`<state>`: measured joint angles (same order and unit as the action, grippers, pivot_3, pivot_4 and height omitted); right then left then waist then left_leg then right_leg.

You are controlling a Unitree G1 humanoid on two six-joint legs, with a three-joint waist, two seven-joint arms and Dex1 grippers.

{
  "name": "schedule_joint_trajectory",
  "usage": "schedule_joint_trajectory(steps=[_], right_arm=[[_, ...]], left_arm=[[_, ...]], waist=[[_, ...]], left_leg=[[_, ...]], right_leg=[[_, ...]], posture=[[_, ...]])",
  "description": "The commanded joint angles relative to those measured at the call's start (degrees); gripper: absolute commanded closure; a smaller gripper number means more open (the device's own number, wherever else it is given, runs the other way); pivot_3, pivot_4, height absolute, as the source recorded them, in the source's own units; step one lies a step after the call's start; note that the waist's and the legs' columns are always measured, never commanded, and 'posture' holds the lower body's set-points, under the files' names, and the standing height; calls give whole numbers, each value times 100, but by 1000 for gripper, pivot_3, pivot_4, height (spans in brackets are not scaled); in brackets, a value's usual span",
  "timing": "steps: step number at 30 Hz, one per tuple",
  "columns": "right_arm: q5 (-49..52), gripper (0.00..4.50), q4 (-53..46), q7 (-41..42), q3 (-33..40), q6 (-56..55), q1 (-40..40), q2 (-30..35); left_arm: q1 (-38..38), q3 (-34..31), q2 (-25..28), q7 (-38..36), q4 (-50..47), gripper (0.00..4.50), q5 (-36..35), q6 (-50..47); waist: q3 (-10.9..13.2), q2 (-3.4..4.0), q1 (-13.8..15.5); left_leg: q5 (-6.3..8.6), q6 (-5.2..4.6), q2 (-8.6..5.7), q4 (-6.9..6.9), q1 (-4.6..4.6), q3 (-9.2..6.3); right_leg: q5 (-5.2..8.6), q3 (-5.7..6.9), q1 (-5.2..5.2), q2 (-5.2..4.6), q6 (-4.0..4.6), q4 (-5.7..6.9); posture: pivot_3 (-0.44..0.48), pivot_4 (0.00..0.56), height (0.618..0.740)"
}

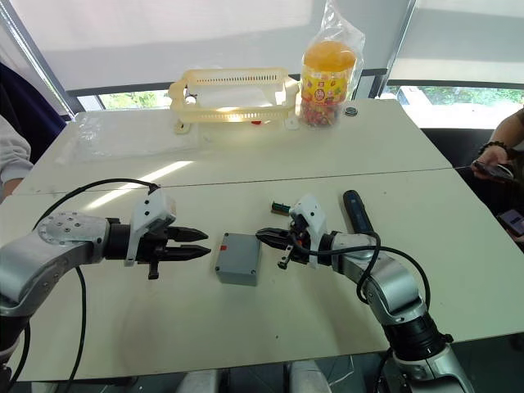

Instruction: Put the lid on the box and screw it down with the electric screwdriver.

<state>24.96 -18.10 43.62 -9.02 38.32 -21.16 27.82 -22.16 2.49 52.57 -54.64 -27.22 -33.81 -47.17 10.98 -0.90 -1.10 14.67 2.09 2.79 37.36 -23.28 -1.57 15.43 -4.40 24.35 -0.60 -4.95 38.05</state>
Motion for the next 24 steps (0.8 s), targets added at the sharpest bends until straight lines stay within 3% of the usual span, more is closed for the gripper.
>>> schedule_joint_trajectory(steps=[1,14,17,22,24], right_arm=[[13,4466,-72,31,54,-133,-73,-20],[-184,4466,202,138,-130,-309,-112,-31],[-275,3613,282,190,-155,-438,-160,1],[-175,1041,130,312,90,-305,-250,245],[-26,1041,-5,369,284,-138,-283,411]], left_arm=[[-32,-105,1,20,-145,2981,-31,24],[-29,-54,-104,74,-205,2981,-43,16],[-32,-39,-126,94,-219,2981,-45,10],[-17,-209,-27,-54,-242,2981,-225,-36],[-100,-259,-21,-96,-186,2981,-296,-58]], waist=[[0,0,0],[0,0,0],[0,0,0],[0,0,0],[0,0,13]], left_leg=[[0,0,0,0,0,0],[0,0,0,0,0,0],[0,0,0,0,0,0],[0,0,0,0,0,0],[0,0,0,0,0,0]], right_leg=[[0,0,0,0,0,0],[0,0,0,0,0,0],[0,0,0,0,0,0],[0,0,0,0,0,0],[0,0,0,0,0,0]], posture=[[0,150,740],[0,150,740],[0,150,740],[0,150,740],[0,150,740]])
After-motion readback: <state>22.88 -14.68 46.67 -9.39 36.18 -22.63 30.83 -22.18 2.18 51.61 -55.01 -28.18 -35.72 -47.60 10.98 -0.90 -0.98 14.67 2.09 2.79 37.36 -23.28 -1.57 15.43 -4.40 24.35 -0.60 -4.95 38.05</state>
